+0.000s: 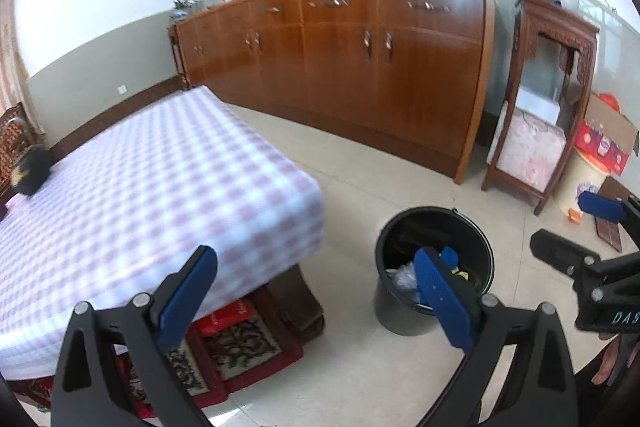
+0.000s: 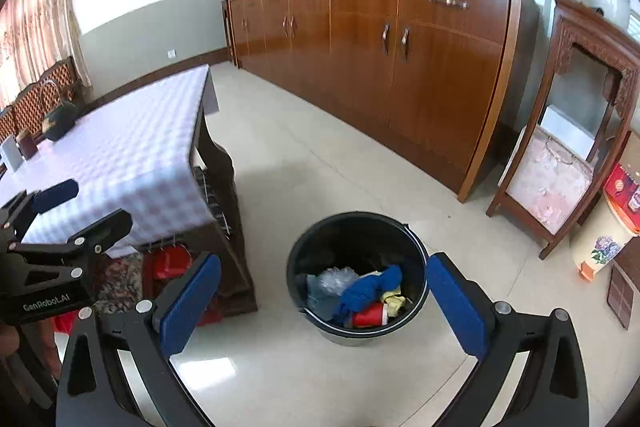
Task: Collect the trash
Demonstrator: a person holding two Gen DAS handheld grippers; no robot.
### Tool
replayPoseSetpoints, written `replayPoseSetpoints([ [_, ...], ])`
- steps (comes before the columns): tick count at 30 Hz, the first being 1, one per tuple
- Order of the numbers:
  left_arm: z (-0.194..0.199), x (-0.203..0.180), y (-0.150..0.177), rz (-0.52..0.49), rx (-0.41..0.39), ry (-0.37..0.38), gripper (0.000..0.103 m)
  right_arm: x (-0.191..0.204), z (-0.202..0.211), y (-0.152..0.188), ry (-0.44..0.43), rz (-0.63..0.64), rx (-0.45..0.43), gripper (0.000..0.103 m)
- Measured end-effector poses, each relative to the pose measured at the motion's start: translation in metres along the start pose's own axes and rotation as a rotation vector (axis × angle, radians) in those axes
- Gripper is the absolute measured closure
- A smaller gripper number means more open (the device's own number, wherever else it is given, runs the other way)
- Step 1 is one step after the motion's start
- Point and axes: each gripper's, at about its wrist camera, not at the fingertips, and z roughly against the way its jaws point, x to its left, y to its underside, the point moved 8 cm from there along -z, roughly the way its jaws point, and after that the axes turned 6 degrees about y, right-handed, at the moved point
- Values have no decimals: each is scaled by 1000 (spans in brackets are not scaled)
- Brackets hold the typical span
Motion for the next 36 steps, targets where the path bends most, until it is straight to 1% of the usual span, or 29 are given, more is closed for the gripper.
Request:
replayPoseSetpoints([
  [5,30,23,9,30,-25,-31,3,28,33,-6,-9,23,-49,0],
  [12,70,39,14,61,-56,-52,3,52,73,-7,-19,14,-91,0],
  [13,75,39,13,59,-61,-57,3,55,78,-7,-15,16,-95,0],
  [17,97,41,13,80,-86,-39,3,60,101,-5,17,-7,-125,0],
  [20,115,39,10,59,-113,-64,3,62,115,-2,39,-33,-142,0],
  [22,122,37,7,53,-135,-72,1,61,123,-2,49,-43,-156,0],
  [28,131,35,0,55,-164,-66,0,60,137,-11,66,-41,-185,0],
  [30,132,34,-2,48,-172,-55,0,59,137,-12,72,-41,-186,0],
  [36,134,30,-4,47,-182,-55,0,57,137,-12,81,-45,-187,0],
])
